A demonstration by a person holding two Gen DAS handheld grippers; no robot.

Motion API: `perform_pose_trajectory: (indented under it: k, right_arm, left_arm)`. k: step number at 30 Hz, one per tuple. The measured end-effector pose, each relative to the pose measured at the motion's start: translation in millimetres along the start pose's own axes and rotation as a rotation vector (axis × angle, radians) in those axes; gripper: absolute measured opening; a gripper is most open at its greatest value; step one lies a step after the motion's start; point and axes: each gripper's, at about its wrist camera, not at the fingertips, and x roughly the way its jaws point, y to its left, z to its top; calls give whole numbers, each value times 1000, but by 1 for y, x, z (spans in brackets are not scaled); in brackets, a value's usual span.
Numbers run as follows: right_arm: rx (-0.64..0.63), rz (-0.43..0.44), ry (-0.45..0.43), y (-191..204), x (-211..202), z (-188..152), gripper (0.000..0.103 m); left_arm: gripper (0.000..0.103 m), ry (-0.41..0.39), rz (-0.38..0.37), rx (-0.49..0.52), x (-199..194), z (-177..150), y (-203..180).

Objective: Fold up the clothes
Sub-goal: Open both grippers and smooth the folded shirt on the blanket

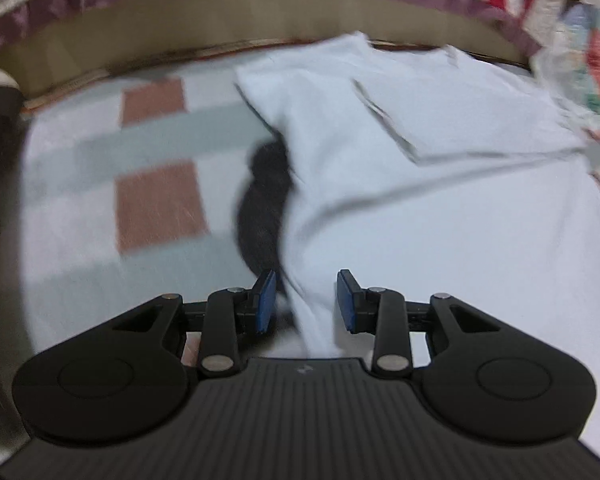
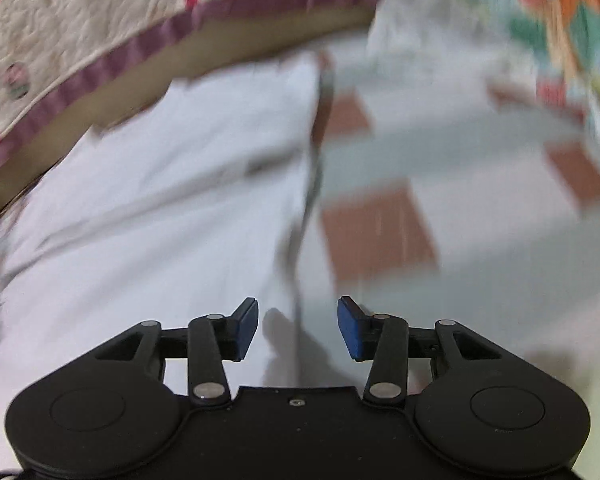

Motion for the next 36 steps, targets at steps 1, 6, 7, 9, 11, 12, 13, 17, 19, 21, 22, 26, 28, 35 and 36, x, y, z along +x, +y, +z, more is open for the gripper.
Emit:
perform_pose_trajectory:
  k: [1, 6, 7, 9, 11, 12, 13, 17, 19, 21, 22, 26, 28, 35, 36]
  right_arm:
    - [30, 27, 16, -4, -9, -12, 51]
    - [167, 51, 73, -19, -30, -54, 56]
    - [157, 26, 87, -16, -29, -55, 55]
    - [129, 20, 98, -10, -29, -55, 56]
    - [114, 44, 120, -8, -28, -56, 57]
    - [108, 58, 136, -7, -28, -58, 58]
    - [104, 68, 144, -7, -28, -61, 58]
    - [153, 125, 139, -18, -24, -62, 60]
    - [190, 155, 106, -23, -20, -60, 60]
    - [203, 188, 73, -25, -15, -59, 58]
    - [180, 209, 70, -22, -14, -59, 32]
    - [39, 307, 39, -1, -15, -63, 7]
    - [-9, 351, -45, 6, -26, -58, 7]
    - [26, 338, -228, -2, -43, -42, 7]
    - [33, 326, -250, -4, -45, -42, 6]
  left_arm:
    - [33, 11, -22, -13, -4, -8, 0]
    - [33, 32, -98, -114, -21, -35, 3]
    - [33, 36, -113, -135, -24, -40, 3]
    - [35, 45, -143, -175, -31, -51, 5]
    - [40, 53, -173, -216, -38, -61, 6]
    - [41, 57, -188, -237, -41, -67, 7]
    - [41, 61, -203, -257, -45, -72, 7]
    - [42, 70, -249, -319, -55, -89, 10]
    - [45, 60, -245, -312, -52, -89, 11]
    - [47, 46, -233, -328, -49, -87, 11]
    - [47, 37, -246, -326, -48, -87, 9]
    - [14, -68, -275, -240, -52, -82, -4]
    - [6, -134, -283, -183, -55, -78, -12]
    - [4, -277, -246, -114, -68, -53, -20]
    - [4, -292, -236, -113, -70, -49, -20]
